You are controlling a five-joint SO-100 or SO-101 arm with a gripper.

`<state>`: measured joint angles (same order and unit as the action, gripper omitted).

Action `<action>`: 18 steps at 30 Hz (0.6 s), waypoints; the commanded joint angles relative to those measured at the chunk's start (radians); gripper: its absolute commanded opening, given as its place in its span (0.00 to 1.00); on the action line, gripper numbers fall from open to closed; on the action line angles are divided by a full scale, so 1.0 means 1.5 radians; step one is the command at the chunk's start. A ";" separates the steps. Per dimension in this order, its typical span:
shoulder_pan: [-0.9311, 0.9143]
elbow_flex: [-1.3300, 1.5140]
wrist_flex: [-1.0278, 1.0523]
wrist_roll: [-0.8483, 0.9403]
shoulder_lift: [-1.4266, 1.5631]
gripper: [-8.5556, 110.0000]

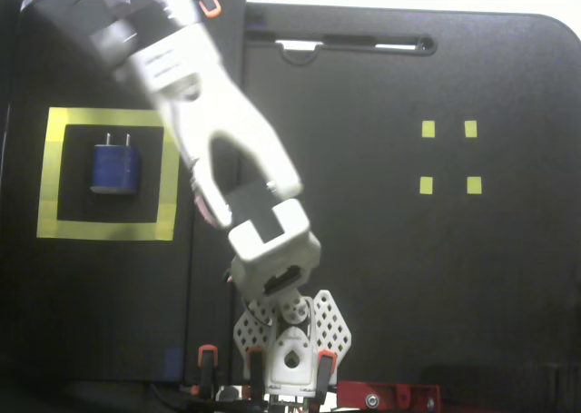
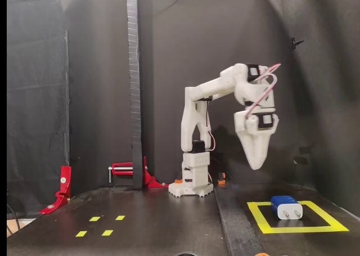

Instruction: Grasp the block and place it in the designated area.

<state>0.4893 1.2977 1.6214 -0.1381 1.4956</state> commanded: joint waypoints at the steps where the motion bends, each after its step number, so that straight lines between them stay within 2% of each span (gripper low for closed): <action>1: -0.077 -0.003 0.003 -0.001 0.017 0.07; 10: -0.341 -0.003 -0.010 0.060 0.015 0.07; 18: -0.402 -0.001 -0.006 0.096 0.033 0.07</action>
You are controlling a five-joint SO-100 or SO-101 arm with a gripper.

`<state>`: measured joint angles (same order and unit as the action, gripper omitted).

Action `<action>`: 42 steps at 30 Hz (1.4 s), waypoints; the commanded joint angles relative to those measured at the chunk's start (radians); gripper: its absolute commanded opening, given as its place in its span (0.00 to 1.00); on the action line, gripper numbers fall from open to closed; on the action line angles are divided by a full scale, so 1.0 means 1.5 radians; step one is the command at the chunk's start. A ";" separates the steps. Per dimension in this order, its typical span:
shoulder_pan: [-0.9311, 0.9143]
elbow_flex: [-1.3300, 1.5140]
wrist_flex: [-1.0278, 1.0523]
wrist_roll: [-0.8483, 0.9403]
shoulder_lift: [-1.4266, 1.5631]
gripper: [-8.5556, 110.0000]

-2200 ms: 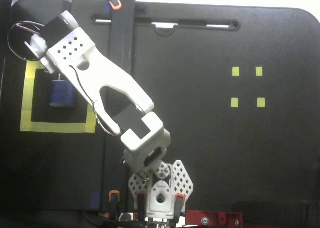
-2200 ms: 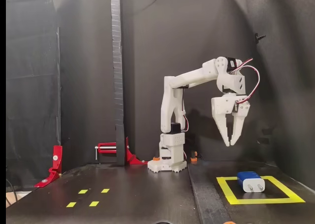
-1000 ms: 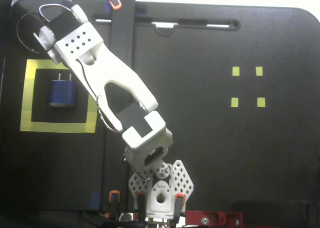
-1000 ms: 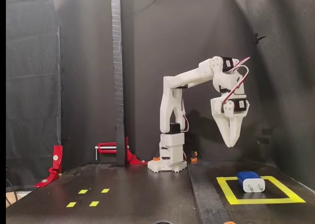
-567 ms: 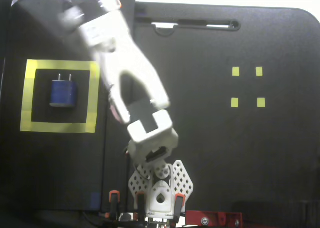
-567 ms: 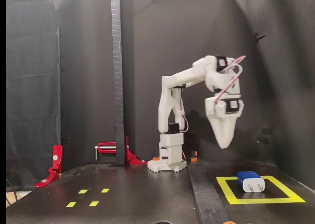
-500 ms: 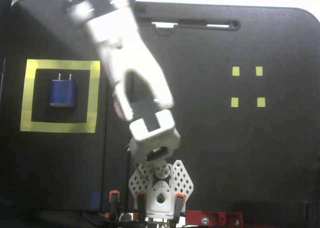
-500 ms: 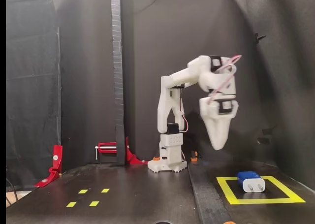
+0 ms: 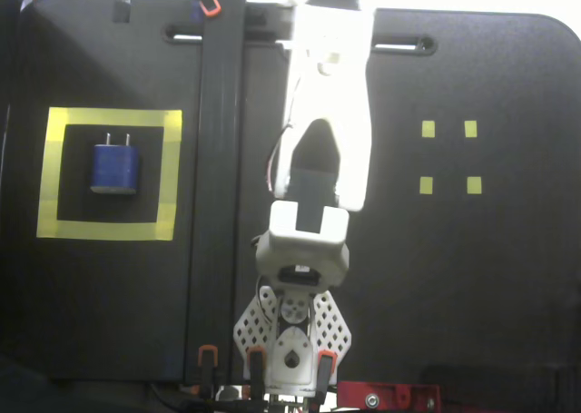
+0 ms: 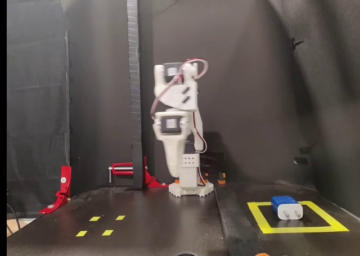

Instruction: Grasp the block and place it in the designated area.

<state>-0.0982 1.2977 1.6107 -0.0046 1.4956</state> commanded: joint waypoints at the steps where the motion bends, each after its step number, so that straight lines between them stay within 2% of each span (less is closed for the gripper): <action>1: -0.011 0.000 -0.001 0.011 0.040 0.07; 6: -0.005 0.071 -0.065 0.019 0.119 0.07; 15: 0.025 0.497 -0.440 0.019 0.505 0.07; 21: 0.045 0.735 -0.607 0.016 0.741 0.07; 34: 0.060 1.154 -0.995 0.020 1.012 0.07; 37: 0.061 1.228 -1.040 0.030 1.060 0.07; 42: 0.064 1.228 -0.956 0.031 1.099 0.07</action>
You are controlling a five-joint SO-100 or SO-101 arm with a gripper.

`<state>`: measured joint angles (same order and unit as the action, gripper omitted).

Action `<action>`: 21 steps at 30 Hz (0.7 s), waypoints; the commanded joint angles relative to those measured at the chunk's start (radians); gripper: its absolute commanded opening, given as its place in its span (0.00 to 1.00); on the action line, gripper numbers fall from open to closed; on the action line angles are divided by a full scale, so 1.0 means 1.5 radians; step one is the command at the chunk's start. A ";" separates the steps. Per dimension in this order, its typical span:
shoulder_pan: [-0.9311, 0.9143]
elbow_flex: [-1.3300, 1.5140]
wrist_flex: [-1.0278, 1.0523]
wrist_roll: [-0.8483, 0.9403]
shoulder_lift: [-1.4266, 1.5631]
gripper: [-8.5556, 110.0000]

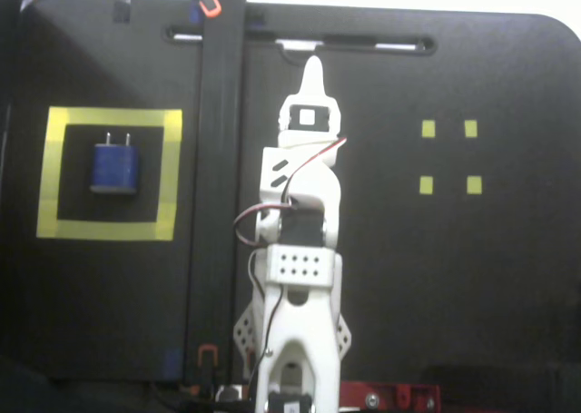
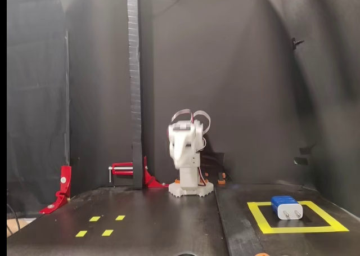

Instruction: Grasp the block and place it in the designated area.

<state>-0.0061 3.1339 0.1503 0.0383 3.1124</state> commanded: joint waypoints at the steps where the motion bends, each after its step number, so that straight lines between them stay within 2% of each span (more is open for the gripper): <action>1: 0.003 0.004 0.044 0.002 0.033 0.07; 9: -0.002 0.004 0.299 0.004 0.129 0.07; 21: 0.005 0.005 0.410 0.008 0.129 0.07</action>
